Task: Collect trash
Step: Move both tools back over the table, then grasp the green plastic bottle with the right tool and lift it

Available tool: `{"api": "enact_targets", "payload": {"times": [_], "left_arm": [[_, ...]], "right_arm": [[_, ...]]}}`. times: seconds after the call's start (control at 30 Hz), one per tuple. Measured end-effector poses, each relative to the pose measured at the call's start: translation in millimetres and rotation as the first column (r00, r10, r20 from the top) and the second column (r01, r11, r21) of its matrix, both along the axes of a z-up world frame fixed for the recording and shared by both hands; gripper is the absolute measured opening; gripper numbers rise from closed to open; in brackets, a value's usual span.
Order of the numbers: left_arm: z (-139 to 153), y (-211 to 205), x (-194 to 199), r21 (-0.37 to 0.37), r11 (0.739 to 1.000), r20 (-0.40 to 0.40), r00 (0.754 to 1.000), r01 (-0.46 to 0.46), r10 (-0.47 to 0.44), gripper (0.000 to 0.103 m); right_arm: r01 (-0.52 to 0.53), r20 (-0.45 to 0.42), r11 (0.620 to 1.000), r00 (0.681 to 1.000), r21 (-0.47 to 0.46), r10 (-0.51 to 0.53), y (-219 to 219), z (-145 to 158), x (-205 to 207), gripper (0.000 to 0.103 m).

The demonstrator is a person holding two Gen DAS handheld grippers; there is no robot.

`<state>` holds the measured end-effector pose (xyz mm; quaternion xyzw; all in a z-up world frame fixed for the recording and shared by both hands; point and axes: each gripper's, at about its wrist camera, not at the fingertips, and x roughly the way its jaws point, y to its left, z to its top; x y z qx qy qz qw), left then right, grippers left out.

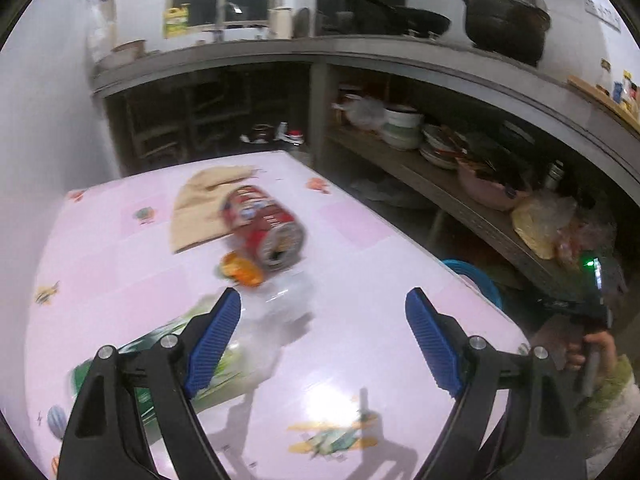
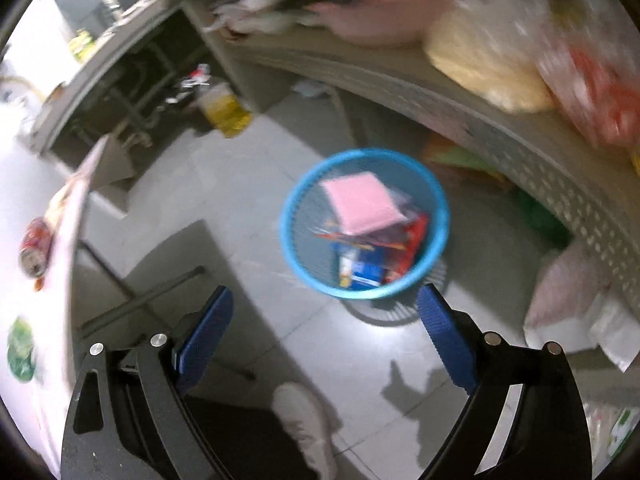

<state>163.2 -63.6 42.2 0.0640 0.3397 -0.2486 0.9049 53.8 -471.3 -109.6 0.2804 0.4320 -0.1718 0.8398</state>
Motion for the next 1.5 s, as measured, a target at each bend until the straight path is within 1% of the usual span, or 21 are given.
{"api": "enact_targets", "payload": {"times": [0.13,0.23,0.37,0.47,0.53,0.67,0.7,0.77,0.83,0.9,1.03,1.13,1.2,1.33,1.47,1.5], "left_arm": [[3,35,-6,-0.031,0.995,0.020,0.996,-0.090,0.090,0.082],[1,63,-6,-0.055,0.984,0.015,0.985,-0.168,0.169,0.082],[0,89,-6,-0.075,0.966,0.005,0.968,-0.248,0.249,0.082],[0,103,-7,-0.099,0.955,0.009,0.960,-0.278,0.280,0.082],[1,111,-5,-0.118,0.946,0.005,0.953,-0.301,0.304,0.082],[-1,130,1,-0.188,0.912,-0.057,0.931,-0.365,0.360,0.082],[-2,132,0,-0.201,0.908,-0.065,0.930,-0.367,0.361,0.082],[-4,135,-2,-0.204,0.911,-0.058,0.933,-0.359,0.355,0.082],[-4,136,-4,-0.203,0.914,-0.050,0.936,-0.352,0.349,0.082],[-5,139,-5,-0.215,0.911,-0.054,0.935,-0.353,0.350,0.082],[-12,148,-1,-0.247,0.892,-0.094,0.925,-0.380,0.368,0.082],[-20,157,4,-0.263,0.869,-0.145,0.908,-0.418,0.393,0.082],[-24,160,4,-0.270,0.861,-0.161,0.902,-0.432,0.402,0.082],[-28,165,-3,-0.276,0.858,-0.158,0.901,-0.433,0.404,0.082],[-28,172,-5,-0.293,0.848,-0.154,0.897,-0.442,0.415,0.082],[-28,174,-5,-0.296,0.843,-0.154,0.893,-0.450,0.423,0.081]], "right_arm": [[-0.085,0.112,0.996,0.990,0.008,0.084,26,40,14,0.089],[-0.163,0.195,0.986,0.968,0.018,0.157,52,69,25,0.089],[-0.273,0.239,0.962,0.934,-0.006,0.266,91,88,36,0.089],[-0.347,0.230,0.938,0.913,0.007,0.336,113,89,49,0.089],[-0.396,0.222,0.918,0.895,-0.003,0.387,131,92,56,0.089],[-0.462,0.226,0.887,0.863,-0.007,0.451,158,97,66,0.087],[-0.473,0.228,0.881,0.857,-0.007,0.462,165,101,63,0.087],[-0.503,0.227,0.864,0.841,-0.005,0.491,178,103,69,0.085],[-0.523,0.225,0.852,0.830,0.000,0.510,186,105,71,0.084],[-0.545,0.225,0.838,0.819,0.019,0.528,194,105,75,0.082],[-0.575,0.214,0.816,0.805,0.058,0.553,210,103,80,0.076],[-0.592,0.212,0.803,0.796,0.077,0.567,221,103,85,0.073],[-0.604,0.209,0.793,0.787,0.073,0.580,229,105,90,0.071],[-0.636,0.218,0.771,0.758,0.039,0.614,244,116,104,0.068],[-0.652,0.240,0.752,0.748,0.097,0.618,256,120,120,0.061],[-0.650,0.244,0.753,0.750,0.104,0.614,259,121,124,0.058]]}}
